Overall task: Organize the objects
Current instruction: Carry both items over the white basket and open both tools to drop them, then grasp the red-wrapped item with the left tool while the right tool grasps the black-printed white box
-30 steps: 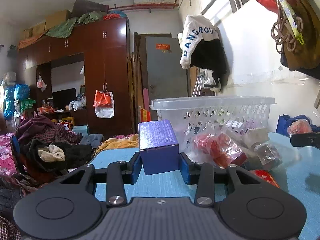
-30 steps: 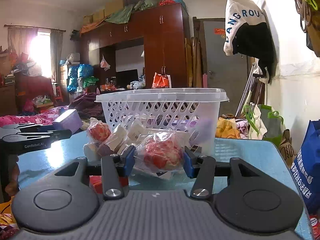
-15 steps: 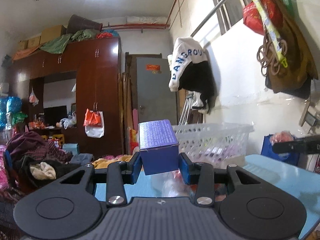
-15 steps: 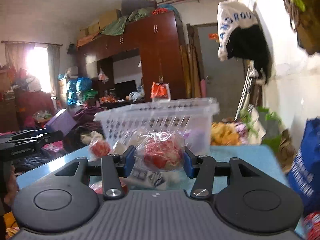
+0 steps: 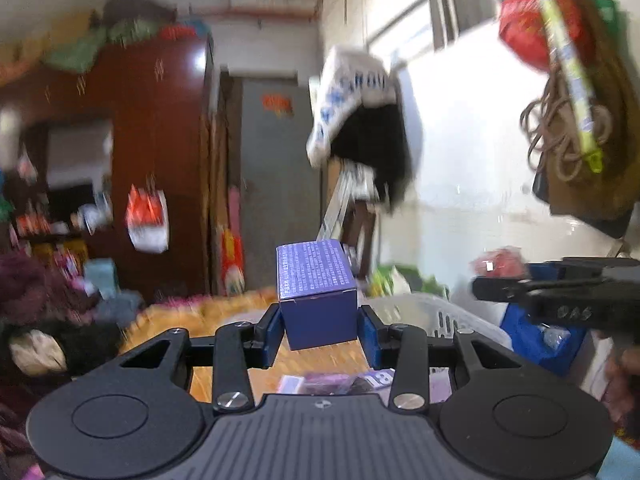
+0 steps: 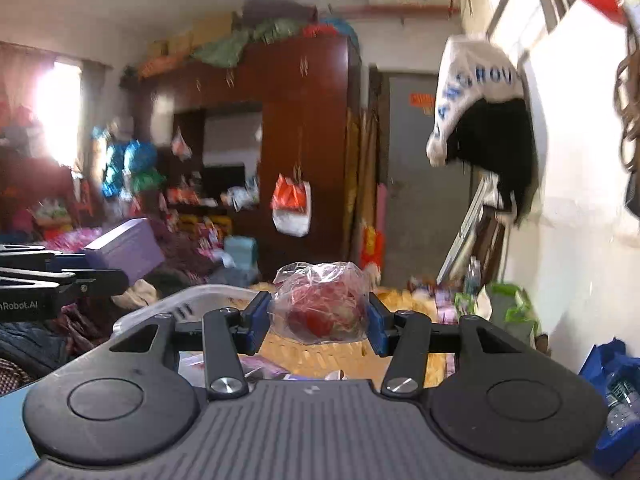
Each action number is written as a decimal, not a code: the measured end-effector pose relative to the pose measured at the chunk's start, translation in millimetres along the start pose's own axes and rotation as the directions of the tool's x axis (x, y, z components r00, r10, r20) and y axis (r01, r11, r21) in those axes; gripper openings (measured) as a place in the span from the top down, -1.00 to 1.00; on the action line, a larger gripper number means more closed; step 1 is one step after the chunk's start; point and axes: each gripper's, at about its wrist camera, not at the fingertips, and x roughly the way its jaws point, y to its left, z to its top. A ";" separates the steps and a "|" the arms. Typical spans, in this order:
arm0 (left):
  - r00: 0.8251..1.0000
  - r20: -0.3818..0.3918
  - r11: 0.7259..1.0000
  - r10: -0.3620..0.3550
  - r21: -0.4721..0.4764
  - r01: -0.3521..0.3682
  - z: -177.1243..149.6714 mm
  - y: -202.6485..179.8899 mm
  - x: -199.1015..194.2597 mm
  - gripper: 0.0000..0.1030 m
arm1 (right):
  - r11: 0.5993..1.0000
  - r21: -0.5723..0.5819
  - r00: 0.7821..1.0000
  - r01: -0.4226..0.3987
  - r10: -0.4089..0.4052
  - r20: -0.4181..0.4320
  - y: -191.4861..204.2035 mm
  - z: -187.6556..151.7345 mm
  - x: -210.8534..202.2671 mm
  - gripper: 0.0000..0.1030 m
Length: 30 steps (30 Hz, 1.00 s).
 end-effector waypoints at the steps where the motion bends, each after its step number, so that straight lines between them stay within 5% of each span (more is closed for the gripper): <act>1: 0.999 -0.037 1.000 -0.007 -0.009 0.007 4.1 2.1 13.6 0.15 | 1.000 -0.003 1.000 0.003 -0.003 -0.031 -0.4 -0.7 10.9 -0.01; 4: 0.995 -0.103 1.000 0.003 -0.008 -0.003 3.9 4.6 36.0 0.15 | 0.998 -0.049 0.993 0.035 -0.040 -0.112 2.6 -9.4 35.5 -0.01; 9: 0.987 -0.162 1.000 0.008 -0.016 -0.010 -5.6 7.4 60.1 0.13 | 1.000 -0.016 0.994 0.009 -0.010 -0.110 -0.6 -18.0 34.7 -0.03; 10: 0.984 -0.177 1.000 -0.001 -0.009 -0.001 -5.8 4.7 66.2 0.10 | 1.000 -0.019 0.995 0.013 -0.015 -0.101 -0.8 -17.1 34.0 -0.15; 11: 0.980 -0.198 1.000 -0.003 0.010 0.005 -6.9 1.3 73.3 -0.17 | 0.999 -0.030 0.995 0.019 -0.022 -0.096 0.6 -16.8 32.8 -0.62; 12: 0.977 -0.213 0.999 0.009 0.033 -0.001 -9.9 -0.8 77.8 -0.41 | 0.999 -0.043 0.995 0.030 -0.034 -0.091 2.8 -14.6 31.0 -0.86; 13: 0.979 -0.200 0.998 0.045 0.062 -0.033 -13.9 -3.5 77.4 -0.41 | 0.998 -0.046 0.996 0.047 -0.051 -0.074 5.5 -14.3 24.0 -1.00; 15: 0.985 -0.150 0.995 0.080 0.077 -0.069 -16.1 -6.1 62.8 -0.41 | 1.000 0.004 0.999 0.011 -0.011 -0.039 3.7 -17.1 -0.6 -1.00; 19: 0.998 -0.067 1.000 0.010 -0.005 -0.010 -36.4 3.1 3.8 -0.61 | 0.988 0.132 0.997 -0.078 0.077 0.020 -2.0 -47.5 -48.9 -1.00; 24: 1.000 -0.018 0.999 -0.006 -0.034 0.006 -91.2 6.4 -42.3 -0.71 | 0.971 0.205 0.969 -0.126 0.165 -0.185 8.1 -103.8 -42.4 -1.00; 27: 0.998 -0.060 0.998 -0.005 -0.066 0.001 -101.0 12.9 -28.7 -0.71 | 0.954 0.256 0.941 -0.158 0.224 -0.252 15.5 -114.3 -25.5 -1.00; 30: 0.995 -0.096 0.994 -0.004 -0.109 -0.007 -102.9 19.6 -11.6 -0.70 | 0.963 0.241 0.943 -0.119 0.186 -0.275 18.8 -115.0 -16.8 -1.00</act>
